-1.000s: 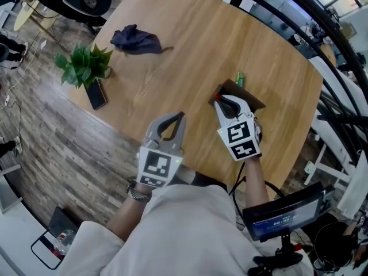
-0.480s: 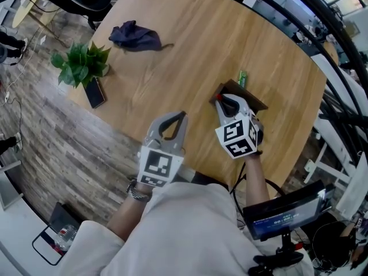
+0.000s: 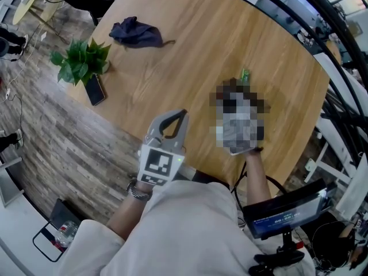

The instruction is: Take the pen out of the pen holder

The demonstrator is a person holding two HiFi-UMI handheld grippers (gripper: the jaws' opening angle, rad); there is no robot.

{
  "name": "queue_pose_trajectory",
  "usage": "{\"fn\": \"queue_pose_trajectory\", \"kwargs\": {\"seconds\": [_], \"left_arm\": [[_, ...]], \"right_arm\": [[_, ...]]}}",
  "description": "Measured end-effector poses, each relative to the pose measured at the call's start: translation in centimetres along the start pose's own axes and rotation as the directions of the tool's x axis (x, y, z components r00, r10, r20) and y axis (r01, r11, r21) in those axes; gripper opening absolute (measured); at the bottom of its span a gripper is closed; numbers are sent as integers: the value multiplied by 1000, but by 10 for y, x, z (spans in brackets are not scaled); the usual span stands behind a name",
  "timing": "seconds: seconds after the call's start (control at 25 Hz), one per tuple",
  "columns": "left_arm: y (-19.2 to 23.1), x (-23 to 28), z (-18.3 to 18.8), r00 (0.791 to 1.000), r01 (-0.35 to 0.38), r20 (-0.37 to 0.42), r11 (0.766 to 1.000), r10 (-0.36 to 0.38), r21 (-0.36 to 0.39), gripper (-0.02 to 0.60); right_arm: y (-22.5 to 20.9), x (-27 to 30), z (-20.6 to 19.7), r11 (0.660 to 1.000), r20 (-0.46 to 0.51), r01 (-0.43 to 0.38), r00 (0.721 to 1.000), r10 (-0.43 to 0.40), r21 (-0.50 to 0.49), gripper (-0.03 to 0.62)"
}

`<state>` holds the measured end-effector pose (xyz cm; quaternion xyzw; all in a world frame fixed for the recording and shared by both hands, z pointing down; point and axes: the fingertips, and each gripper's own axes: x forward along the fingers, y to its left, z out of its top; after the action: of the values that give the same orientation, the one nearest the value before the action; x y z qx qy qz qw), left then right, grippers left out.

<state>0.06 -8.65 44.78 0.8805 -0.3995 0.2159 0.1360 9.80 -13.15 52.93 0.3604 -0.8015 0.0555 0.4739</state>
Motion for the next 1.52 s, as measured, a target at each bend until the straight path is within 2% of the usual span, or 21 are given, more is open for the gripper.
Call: {"fn": "queue_pose_trajectory", "kwargs": {"seconds": [0.56, 0.96, 1.52], "left_arm": [[0, 3, -7, 1000, 8, -16, 1000, -8, 0, 0], [-8, 5, -8, 999, 39, -28, 999, -39, 0, 0], [-6, 6, -6, 998, 50, -26, 999, -50, 1, 0]], "right_arm": [[0, 8, -8, 1000, -25, -10, 1000, 9, -19, 57], [3, 6, -7, 996, -14, -80, 997, 80, -29, 34], [4, 7, -7, 995, -34, 17, 999, -21, -103, 31]]}}
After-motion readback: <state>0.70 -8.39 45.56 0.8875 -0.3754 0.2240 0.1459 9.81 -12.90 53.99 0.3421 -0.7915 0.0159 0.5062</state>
